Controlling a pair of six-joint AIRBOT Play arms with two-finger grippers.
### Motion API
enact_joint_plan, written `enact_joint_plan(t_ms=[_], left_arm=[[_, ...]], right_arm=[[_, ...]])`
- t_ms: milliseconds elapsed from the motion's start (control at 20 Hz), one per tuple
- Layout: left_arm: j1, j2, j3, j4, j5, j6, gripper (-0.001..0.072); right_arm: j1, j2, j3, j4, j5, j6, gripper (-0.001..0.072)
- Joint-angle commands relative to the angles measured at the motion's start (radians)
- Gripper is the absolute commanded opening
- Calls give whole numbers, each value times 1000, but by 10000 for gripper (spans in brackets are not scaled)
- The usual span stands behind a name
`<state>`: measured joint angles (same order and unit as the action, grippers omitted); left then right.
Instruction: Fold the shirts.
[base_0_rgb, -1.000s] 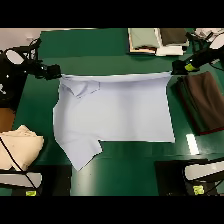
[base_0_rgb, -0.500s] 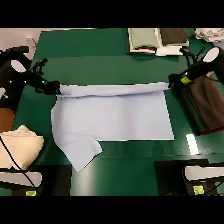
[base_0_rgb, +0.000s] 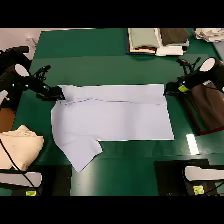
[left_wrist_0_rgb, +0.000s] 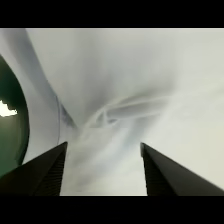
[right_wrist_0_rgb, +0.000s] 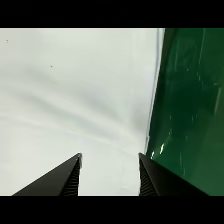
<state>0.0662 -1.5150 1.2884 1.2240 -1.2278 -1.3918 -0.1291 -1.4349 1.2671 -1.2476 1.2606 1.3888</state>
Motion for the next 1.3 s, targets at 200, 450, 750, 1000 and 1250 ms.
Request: enact_joint_plan(t_ms=[200, 450, 750, 1000, 1250], left_arm=[[0, 430, -348, 111, -98, -106, 537], [0, 753, -736, 92, -154, -196, 537], [0, 821, -890, -26, -133, -209, 537], [0, 821, -917, -55, -98, -233, 535], [0, 821, -935, -61, -8, -295, 535]], right_arm=[[1, 222, -37, 24, -3, 2, 409], [1, 309, -43, 26, -48, 2, 409], [1, 314, -43, 26, -29, 2, 408], [1, 314, -43, 27, 0, 2, 408], [8, 314, -43, 26, 8, 2, 408]])
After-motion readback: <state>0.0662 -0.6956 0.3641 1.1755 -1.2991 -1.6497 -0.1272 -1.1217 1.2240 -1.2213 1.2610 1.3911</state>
